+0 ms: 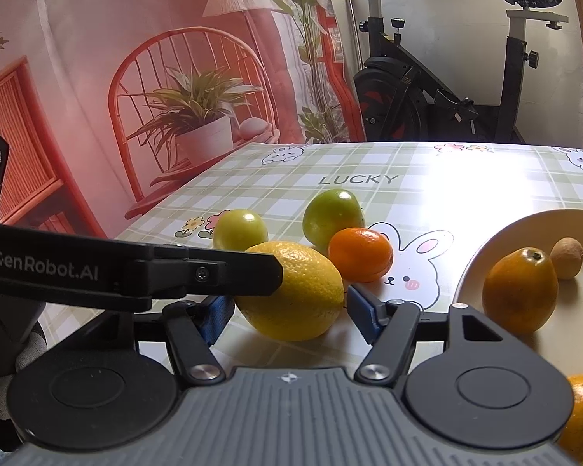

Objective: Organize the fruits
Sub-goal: 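Close both grippers together around the second lemon and lift it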

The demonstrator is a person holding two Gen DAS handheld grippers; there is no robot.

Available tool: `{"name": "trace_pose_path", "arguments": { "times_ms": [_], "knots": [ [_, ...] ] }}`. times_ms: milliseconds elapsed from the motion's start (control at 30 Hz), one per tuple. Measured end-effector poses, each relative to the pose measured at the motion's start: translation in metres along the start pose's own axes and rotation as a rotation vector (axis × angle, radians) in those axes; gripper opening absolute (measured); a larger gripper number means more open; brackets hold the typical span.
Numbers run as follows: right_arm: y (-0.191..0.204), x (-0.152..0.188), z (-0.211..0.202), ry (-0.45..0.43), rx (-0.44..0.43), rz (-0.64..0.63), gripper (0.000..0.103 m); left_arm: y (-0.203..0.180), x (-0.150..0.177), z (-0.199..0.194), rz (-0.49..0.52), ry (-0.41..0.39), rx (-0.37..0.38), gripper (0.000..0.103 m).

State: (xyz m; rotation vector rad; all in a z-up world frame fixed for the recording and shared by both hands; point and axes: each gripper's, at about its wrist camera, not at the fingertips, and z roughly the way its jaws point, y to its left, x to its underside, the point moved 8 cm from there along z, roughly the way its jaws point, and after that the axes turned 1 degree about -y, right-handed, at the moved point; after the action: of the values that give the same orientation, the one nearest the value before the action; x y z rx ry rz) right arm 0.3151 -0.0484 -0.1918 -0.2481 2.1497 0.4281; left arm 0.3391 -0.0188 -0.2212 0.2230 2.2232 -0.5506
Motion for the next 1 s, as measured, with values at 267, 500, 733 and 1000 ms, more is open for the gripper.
{"name": "trace_pose_path", "arguments": {
  "times_ms": [267,500,733,1000],
  "knots": [
    [0.003,0.000,0.000,0.000,-0.013,-0.011,0.065,0.001,0.001,-0.002,-0.010,-0.006,-0.008,0.054],
    [0.003,-0.001,-0.001,-0.002,-0.011,-0.014,0.064,-0.001,0.002,0.003,-0.012,0.013,0.006,0.053],
    [0.005,0.000,0.000,-0.001,-0.008,-0.021,0.064,-0.001,0.004,0.011,-0.026,0.035,0.018,0.056],
    [0.006,0.001,-0.012,-0.024,0.017,-0.027,0.064,-0.012,0.005,0.007,-0.006,0.035,0.023,0.056]
  ]
}}
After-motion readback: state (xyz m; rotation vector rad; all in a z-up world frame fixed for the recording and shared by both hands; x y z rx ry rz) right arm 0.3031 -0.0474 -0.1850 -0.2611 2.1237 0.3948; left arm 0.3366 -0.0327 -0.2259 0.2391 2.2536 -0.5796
